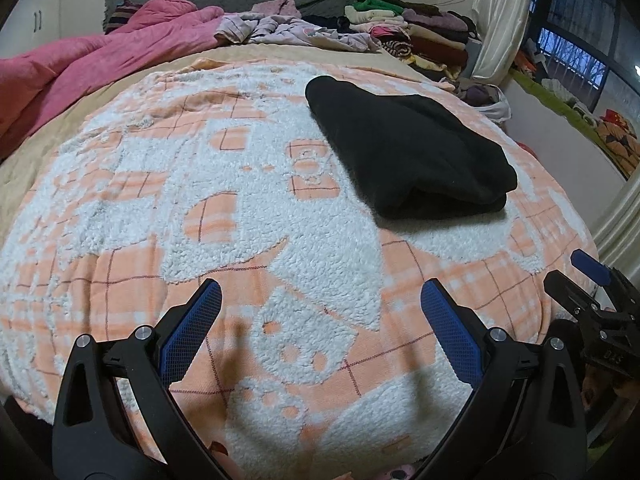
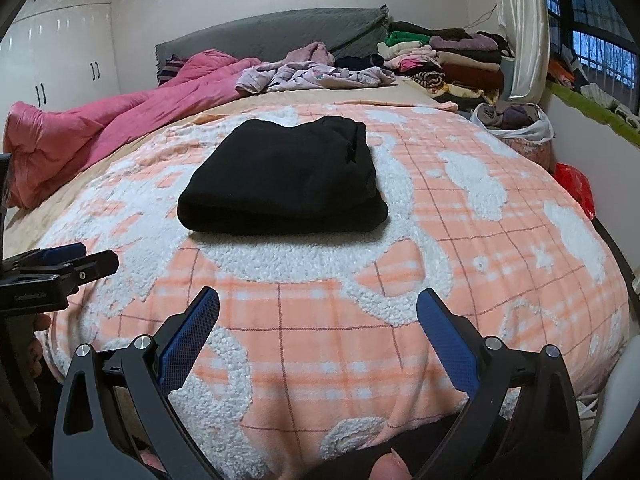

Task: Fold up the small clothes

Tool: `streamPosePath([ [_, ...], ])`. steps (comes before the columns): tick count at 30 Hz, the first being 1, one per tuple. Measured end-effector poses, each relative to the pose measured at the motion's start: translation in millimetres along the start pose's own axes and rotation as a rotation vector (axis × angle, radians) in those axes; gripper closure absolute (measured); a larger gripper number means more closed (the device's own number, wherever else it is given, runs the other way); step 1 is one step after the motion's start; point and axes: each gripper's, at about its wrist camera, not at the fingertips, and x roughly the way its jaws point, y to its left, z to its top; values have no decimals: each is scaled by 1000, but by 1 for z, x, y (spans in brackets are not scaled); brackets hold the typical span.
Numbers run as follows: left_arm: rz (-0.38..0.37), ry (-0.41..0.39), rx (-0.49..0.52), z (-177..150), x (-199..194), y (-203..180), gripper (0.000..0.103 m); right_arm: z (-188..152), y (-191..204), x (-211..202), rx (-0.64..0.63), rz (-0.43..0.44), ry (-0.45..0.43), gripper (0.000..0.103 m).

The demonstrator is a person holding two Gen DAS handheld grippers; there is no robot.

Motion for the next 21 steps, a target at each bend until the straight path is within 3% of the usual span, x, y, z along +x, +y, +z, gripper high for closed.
streamPosePath([
  [21,36,5,-2,4,-4,2,10,0,-1,-1,5,-1,-4,5],
])
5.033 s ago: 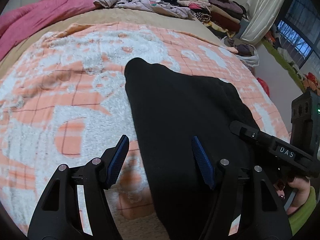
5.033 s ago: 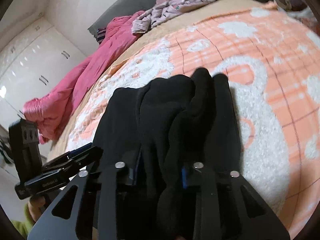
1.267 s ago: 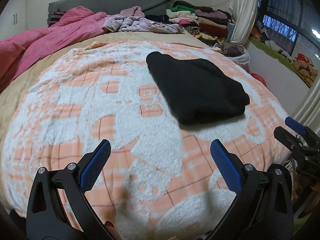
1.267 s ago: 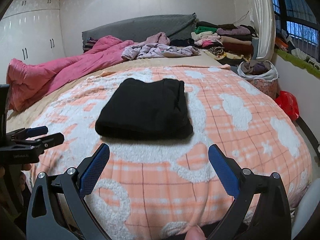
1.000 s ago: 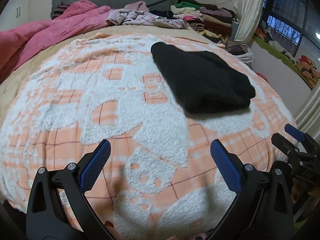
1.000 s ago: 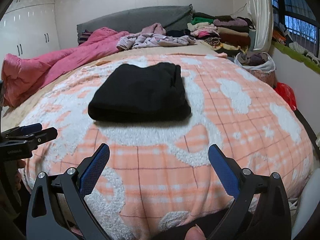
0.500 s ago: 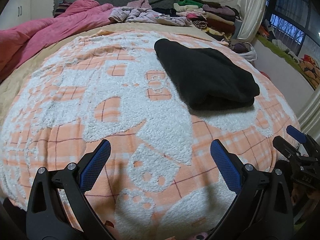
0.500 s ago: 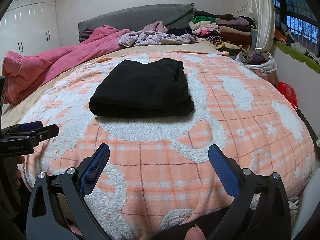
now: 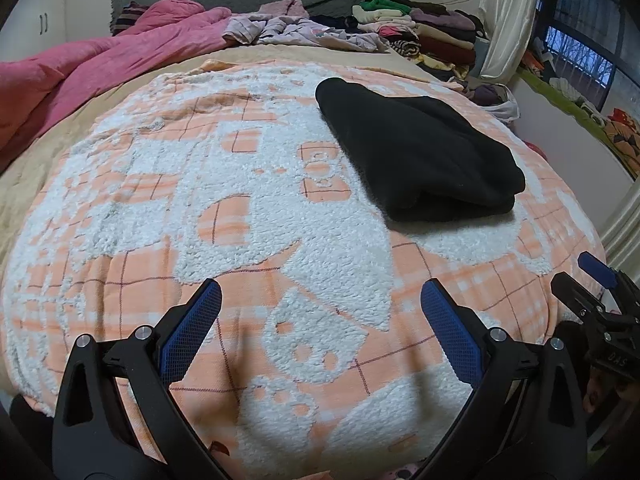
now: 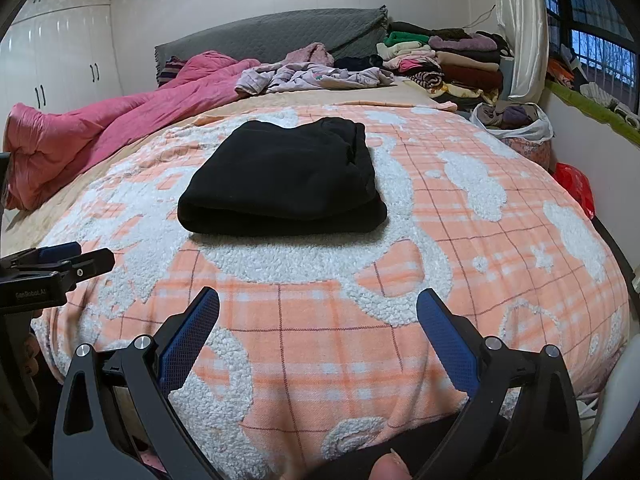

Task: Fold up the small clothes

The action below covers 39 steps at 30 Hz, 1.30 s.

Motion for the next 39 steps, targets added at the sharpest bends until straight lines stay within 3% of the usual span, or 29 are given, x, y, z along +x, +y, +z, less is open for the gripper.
streamPosePath([
  [39,2,-1,3,1,-2,0,10,-1,-1,0,1,-2,0,5],
])
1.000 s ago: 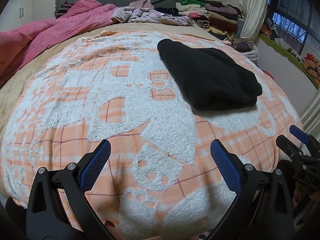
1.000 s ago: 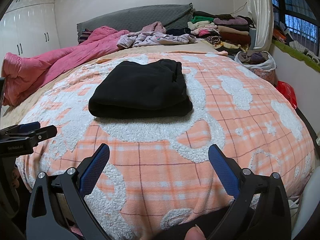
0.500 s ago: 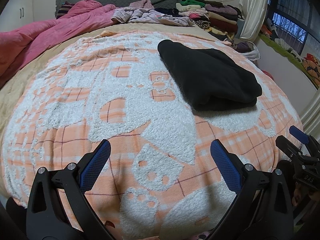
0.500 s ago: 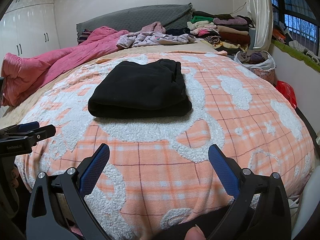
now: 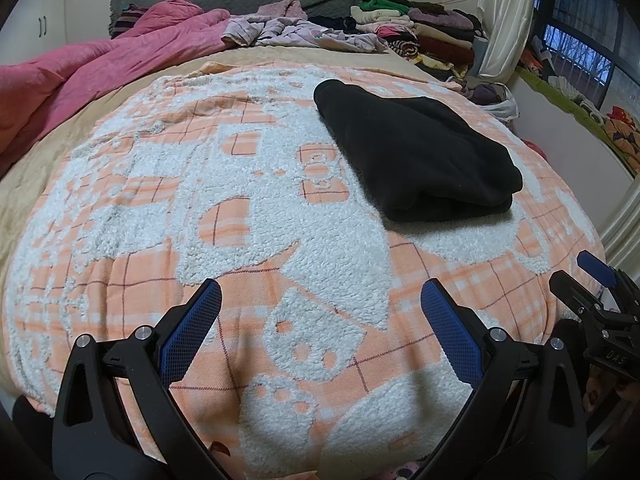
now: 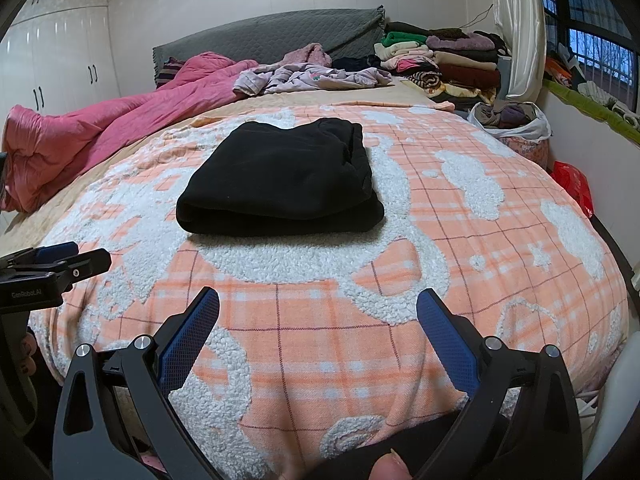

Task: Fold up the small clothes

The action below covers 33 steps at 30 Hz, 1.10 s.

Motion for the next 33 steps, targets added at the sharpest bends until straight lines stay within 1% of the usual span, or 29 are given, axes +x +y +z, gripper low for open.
streamPosePath([
  [16,8,1,14,-1,-2,-2,10,-1,-2,-2,4,-5,-2,5],
  [23,15,-4,22,-1,-3,-2,10,-1,-12,-7,39,-27,-10,5],
  [26,37,-4,31,-2,-5,2,10,-1,-23,-12,80,-56,-20,5],
  [28,52,4,22,-2,-5,6,10,-2,-37,-19,120,-86,-32,5],
  [30,72,8,14,-1,-4,13,10,-4,-54,-28,161,-132,-45,5],
  [32,80,14,-13,1,-4,25,10,-8,-83,-40,214,-199,-58,5],
  [33,83,13,-41,5,-4,37,10,-11,-100,-48,245,-239,-66,5],
])
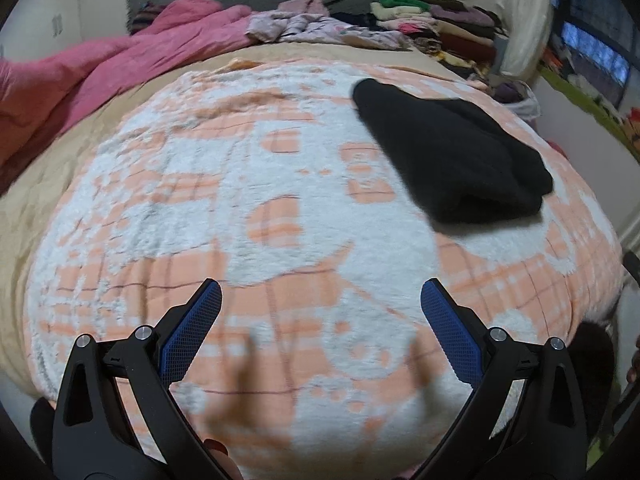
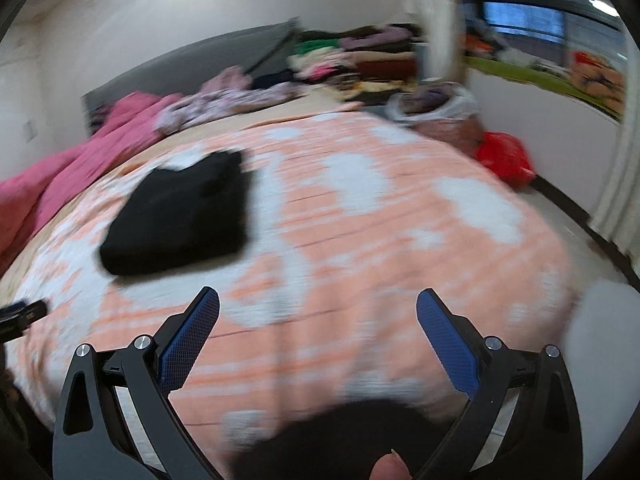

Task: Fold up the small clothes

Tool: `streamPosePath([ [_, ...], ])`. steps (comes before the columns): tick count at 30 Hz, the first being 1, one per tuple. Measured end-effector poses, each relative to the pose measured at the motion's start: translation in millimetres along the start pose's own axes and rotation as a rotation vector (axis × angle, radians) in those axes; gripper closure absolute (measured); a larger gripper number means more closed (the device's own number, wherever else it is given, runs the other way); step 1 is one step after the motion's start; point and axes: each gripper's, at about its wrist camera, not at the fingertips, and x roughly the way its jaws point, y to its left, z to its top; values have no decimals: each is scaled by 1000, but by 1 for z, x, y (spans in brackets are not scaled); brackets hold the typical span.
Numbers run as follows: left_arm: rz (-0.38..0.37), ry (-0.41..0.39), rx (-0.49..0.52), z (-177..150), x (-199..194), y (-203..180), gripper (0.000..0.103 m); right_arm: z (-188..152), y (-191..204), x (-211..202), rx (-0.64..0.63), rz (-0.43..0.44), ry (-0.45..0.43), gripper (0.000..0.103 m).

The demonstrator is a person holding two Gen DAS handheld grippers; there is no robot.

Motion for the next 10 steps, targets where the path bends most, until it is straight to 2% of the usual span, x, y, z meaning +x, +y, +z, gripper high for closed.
streamPosePath([
  [2,31,-5,-45,9,2,24,10,1,-39,-6,59,-80,-14,5],
  [4,82,-18,-130,22,4,70,10,2,-85,-14,128,-190,-28,5],
  [7,217,-36,-222,42,6,146,10,-4,-172,-24,278,-387,-17,5],
  [8,296,-40,-254,49,7,183,10,-8,-210,-25,342,-468,0,5],
  [9,357,-39,-277,53,7,207,10,-11,-230,-25,375,-513,17,5],
  [10,417,-38,-307,59,8,239,10,-17,-265,-25,440,-604,56,5],
])
